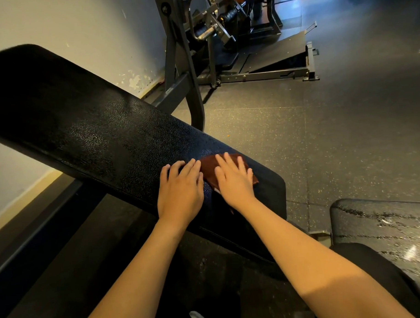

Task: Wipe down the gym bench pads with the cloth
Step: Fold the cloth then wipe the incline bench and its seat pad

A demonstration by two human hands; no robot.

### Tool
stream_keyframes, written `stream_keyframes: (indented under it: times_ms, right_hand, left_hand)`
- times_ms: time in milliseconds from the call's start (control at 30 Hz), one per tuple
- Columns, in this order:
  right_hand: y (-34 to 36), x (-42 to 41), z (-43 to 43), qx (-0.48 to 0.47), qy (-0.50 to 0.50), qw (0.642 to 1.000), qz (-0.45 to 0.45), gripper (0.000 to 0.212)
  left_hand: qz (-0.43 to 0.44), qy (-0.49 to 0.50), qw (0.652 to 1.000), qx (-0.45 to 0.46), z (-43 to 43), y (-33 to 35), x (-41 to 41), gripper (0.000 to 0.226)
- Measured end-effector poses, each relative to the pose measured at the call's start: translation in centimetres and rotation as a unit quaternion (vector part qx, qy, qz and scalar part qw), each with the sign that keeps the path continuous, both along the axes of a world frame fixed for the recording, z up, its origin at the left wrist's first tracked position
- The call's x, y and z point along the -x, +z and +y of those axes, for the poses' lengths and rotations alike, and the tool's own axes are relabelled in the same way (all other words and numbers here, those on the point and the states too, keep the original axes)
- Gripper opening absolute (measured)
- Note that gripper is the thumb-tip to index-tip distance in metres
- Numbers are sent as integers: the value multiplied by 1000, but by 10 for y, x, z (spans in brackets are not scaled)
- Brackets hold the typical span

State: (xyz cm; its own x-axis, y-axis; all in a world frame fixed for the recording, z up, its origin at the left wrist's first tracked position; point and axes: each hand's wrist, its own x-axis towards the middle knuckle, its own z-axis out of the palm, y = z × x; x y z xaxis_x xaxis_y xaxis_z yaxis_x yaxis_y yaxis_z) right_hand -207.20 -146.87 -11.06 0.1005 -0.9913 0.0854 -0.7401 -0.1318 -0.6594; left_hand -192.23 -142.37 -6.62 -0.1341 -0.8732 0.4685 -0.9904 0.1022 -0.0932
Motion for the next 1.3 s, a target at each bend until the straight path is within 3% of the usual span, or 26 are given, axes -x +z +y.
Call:
stream_keyframes:
  times_ms: [133,267,400,467,533,600,767,833,900,967,1033,1167,1300]
  right_hand:
    - [-6,-6,30,-1,-63,998,-26,51]
    - [-9,-12,61,79,42,995,-37,50]
    - [-8,3,36,118,101,988,9,51]
    - [-8,6,14,96,47,993,55,56]
    - [-4,3,-2,24,-36,999,32,56]
    - [0,-6,-1,4,-58,998,4,53]
    - [-1,-12,45,108,137,984,-38,51]
    - [-3,-2,36,123,163,979,-22,52]
    - [-4,0,18,113,99,988,32,55]
    - [2,-5,6,14,-30,999,-21,55]
    - [7,-19,4,-10,-69,997,-42,53]
    - [18,-38,15,87,66,993,-41,51]
    - [18,-13,-10,80,97,992,-17,51]
  left_hand:
    - [27,2,1000,7,2,0,3,46]
    - [86,-9,996,15,0,6,5,43]
    - [76,-20,997,9,0,5,2,42]
    - [67,-20,998,9,0,3,1,43]
    - [62,-18,998,5,0,2,1,43]
    - [69,-20,997,5,0,2,2,45]
    - [126,-23,992,-1,-3,4,2,49]
    - [115,-28,993,-4,-2,4,0,48]
    - [101,-29,994,-5,-1,4,-1,46]
    - [94,-32,995,-14,0,4,-1,46]
    - [104,-29,994,-22,-1,4,0,44]
    - [178,8,983,-51,-14,14,-3,41]
    - [77,0,996,-54,-20,20,-12,40]
